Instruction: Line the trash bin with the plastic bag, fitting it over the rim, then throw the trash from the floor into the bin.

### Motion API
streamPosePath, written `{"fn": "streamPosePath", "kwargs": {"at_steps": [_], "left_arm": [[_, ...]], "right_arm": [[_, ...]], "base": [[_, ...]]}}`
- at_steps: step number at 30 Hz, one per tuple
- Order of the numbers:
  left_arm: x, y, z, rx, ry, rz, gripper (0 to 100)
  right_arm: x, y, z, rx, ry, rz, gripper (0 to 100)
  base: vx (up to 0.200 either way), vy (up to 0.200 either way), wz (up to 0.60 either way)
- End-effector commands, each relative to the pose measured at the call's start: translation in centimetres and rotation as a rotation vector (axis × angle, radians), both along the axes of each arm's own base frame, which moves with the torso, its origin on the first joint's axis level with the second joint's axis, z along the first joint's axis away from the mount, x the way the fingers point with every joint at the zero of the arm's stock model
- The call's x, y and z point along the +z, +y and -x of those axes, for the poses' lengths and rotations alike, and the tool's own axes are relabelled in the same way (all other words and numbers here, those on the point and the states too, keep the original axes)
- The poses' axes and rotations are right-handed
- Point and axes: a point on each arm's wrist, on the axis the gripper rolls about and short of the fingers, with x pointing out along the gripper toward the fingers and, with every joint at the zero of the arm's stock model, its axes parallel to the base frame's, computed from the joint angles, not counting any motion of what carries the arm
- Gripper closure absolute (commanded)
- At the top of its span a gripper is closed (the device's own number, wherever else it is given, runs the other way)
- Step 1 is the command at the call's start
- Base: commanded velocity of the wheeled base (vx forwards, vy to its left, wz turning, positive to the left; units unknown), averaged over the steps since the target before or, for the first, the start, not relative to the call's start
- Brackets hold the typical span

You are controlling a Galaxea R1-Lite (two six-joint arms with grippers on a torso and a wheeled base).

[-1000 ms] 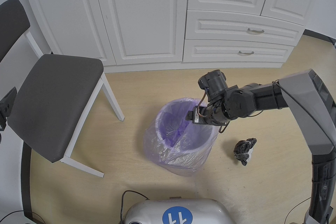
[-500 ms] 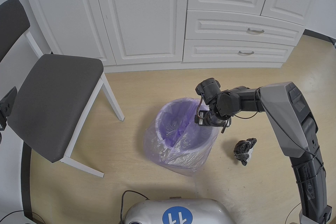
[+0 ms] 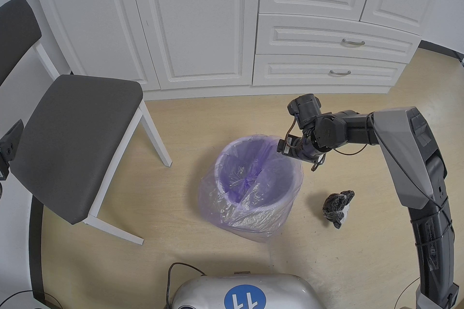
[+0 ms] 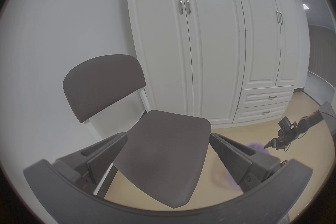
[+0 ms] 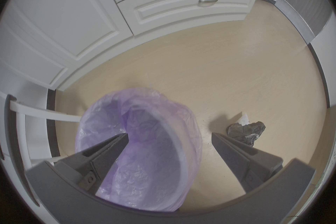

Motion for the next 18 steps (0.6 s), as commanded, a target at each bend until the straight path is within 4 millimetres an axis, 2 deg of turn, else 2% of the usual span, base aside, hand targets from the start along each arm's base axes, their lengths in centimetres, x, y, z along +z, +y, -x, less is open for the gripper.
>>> {"fn": "streamPosePath", "kwargs": {"at_steps": [1,7,10,13,18], "left_arm": [[-0.1,0.0,-0.1,0.000,0.004,-0.001,0],[-0.1,0.0,0.0,0.000,0.002,-0.002,0],[-0.1,0.0,0.0,0.000,0.002,-0.002,0],[0.0,0.0,0.1,0.000,-0.001,-0.001,0],[0.0,0.0,0.1,0.000,0.000,-0.001,0]], "right_arm": [[-0.8,-0.3,-0.3,-0.006,0.009,0.004,0],[-3.4,0.5,-0.8,0.011,0.022,0.015,0],[-3.5,0.4,-0.8,0.012,0.028,0.019,0],[-3.1,0.0,-0.7,0.005,0.034,0.020,0],[0.2,-1.4,0.9,0.011,0.118,0.042,0]], "base": [[0.000,0.000,0.00],[0.000,0.000,0.00],[0.000,0.000,0.00],[0.000,0.000,0.00],[0.000,0.000,0.00]]}}
